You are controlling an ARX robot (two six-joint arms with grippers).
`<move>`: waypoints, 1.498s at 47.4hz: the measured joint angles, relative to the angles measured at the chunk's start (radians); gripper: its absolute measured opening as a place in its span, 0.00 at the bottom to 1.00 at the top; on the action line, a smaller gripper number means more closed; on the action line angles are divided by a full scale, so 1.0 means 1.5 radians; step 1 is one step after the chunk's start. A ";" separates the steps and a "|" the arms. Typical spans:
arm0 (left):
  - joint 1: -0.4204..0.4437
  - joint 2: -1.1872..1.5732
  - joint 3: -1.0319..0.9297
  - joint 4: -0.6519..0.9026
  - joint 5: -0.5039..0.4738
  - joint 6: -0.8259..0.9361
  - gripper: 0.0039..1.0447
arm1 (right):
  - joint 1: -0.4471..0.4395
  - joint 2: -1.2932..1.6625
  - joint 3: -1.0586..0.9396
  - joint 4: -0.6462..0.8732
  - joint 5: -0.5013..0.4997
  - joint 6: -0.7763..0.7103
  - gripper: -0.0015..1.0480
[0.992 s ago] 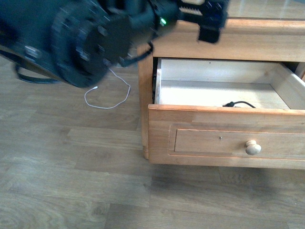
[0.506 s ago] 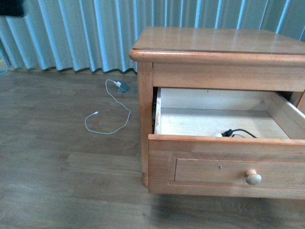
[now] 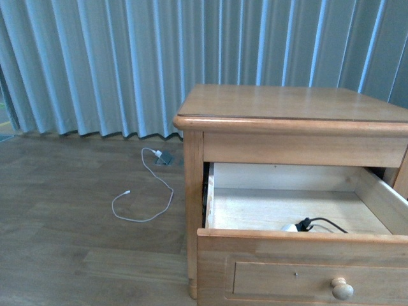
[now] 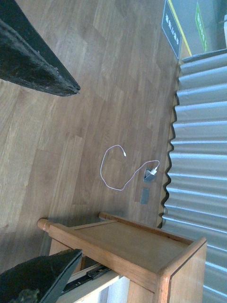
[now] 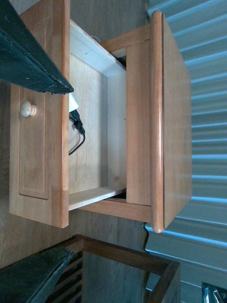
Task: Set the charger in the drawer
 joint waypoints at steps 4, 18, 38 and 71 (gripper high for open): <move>0.000 0.000 0.000 0.000 -0.001 -0.001 0.94 | 0.000 0.000 0.000 0.000 -0.001 0.000 0.92; 0.134 -0.086 -0.055 0.007 0.248 0.030 0.33 | 0.001 0.000 0.000 0.000 0.000 0.000 0.92; 0.135 -0.163 -0.097 -0.024 0.252 0.032 0.04 | 0.001 0.000 0.000 0.000 0.000 0.000 0.92; 0.135 -0.283 -0.097 -0.143 0.252 0.033 0.10 | 0.024 0.127 0.097 -0.273 -0.049 -0.002 0.92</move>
